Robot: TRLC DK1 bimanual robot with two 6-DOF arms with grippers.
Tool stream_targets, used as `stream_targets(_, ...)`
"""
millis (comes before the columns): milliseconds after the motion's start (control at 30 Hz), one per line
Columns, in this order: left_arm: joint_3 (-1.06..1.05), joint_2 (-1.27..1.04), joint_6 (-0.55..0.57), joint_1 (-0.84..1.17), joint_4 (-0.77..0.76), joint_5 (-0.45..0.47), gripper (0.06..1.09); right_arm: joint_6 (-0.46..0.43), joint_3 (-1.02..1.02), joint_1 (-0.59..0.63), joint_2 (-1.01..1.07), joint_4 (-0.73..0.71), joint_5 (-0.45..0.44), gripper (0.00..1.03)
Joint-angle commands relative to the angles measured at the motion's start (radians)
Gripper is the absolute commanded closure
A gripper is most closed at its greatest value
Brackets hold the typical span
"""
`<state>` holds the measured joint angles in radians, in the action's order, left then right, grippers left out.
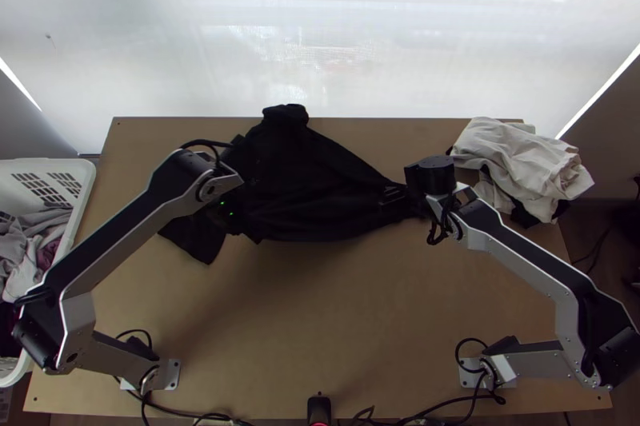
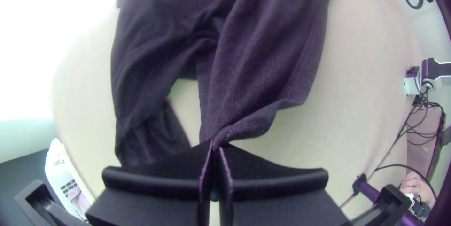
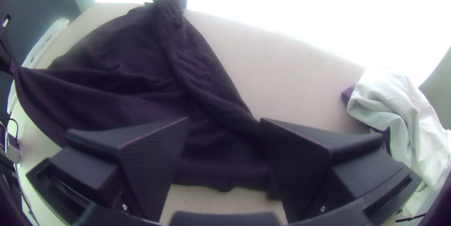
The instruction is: Fold the t-shirt
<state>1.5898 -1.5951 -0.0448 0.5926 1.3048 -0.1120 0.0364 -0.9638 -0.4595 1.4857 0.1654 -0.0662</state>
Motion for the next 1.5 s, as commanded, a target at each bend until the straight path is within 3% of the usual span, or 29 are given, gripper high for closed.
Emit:
stream_targets(0,-0.097,0.208,-0.098,-0.172,0.159,0.006,1.05,-0.015,-0.036,-0.013,-0.004,0.01,0.0,0.33)
stream_targets(467,-0.195,0.451,-0.606,-0.833,0.188,0.012,1.05,-0.053,-0.15,-0.038,0.067,0.011,0.002,0.33)
stream_targets(567,-0.234,0.474,-0.667,-0.93,0.183,0.012,1.05,-0.055,-0.234,-0.057,0.142,0.013,0.003,0.33)
stream_targets(1233,-0.482,0.577,-0.662,-0.933,0.094,0.012,1.05,-0.001,-1.323,-0.157,0.975,0.313,0.072,0.33)
stream_targets(1467,-0.524,0.575,-0.641,-0.909,0.063,0.012,1.05,0.003,-1.366,-0.205,1.047,0.283,0.1,0.33)
